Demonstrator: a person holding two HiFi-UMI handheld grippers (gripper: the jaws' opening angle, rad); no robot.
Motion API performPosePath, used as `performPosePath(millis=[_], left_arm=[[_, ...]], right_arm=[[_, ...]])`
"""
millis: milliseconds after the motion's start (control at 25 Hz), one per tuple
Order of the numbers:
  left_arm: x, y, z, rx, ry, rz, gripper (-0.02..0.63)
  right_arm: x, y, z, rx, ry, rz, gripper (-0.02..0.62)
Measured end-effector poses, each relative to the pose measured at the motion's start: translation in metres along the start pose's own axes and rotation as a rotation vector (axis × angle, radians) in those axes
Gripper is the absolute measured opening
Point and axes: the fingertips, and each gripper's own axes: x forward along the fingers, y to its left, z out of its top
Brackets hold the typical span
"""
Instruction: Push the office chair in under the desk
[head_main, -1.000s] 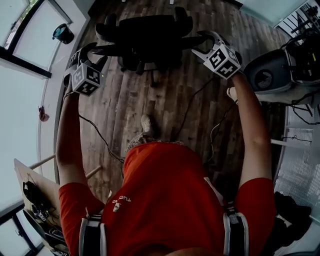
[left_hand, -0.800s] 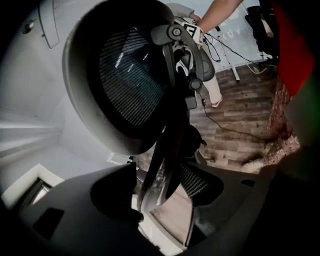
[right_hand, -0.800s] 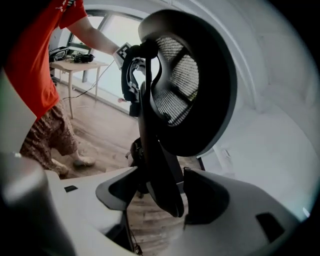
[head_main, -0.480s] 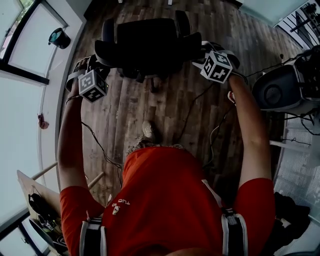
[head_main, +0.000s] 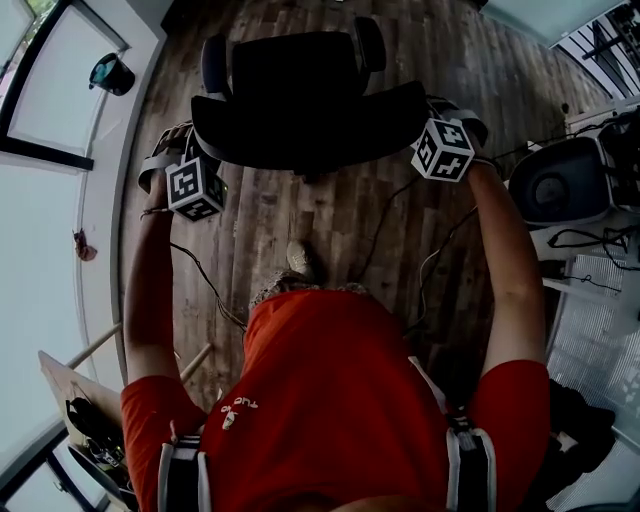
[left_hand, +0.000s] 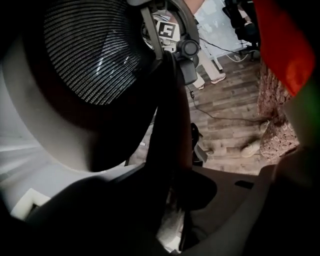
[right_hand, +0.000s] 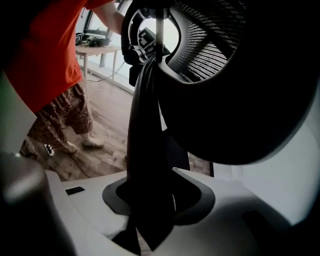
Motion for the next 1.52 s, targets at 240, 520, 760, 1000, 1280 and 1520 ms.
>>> performPosePath(millis=[240,520,760,1000,1280,1520], left_arm=[[0.011,0.006,-0.006,0.042,-0.011,0.0,0.132],[0.035,0.032,-0.021,0.039,-0.004,-0.006,0.13],[0.057,0.058,-0.042,0.05,-0.016,-0.002,0.132],[0.077,0.083,-0.054,0.05,-0.013,-0.008,0.132],[0.103,0.114,-0.064,0.055,-0.012,0.001,0.132],[0.13,0.143,-0.084,0.05,-0.005,0.002,0.135]], right_arm=[[0.012,-0.008,-0.002,-0.037,-0.009,-0.018,0.146],[0.034,-0.037,-0.005,-0.008,0.018,-0.016,0.146],[0.055,-0.066,0.003,0.021,0.036,-0.012,0.144],[0.072,-0.095,0.004,0.034,0.047,-0.006,0.144],[0.093,-0.131,0.001,0.034,0.044,0.006,0.144],[0.115,-0.166,0.009,0.015,0.024,-0.007,0.141]])
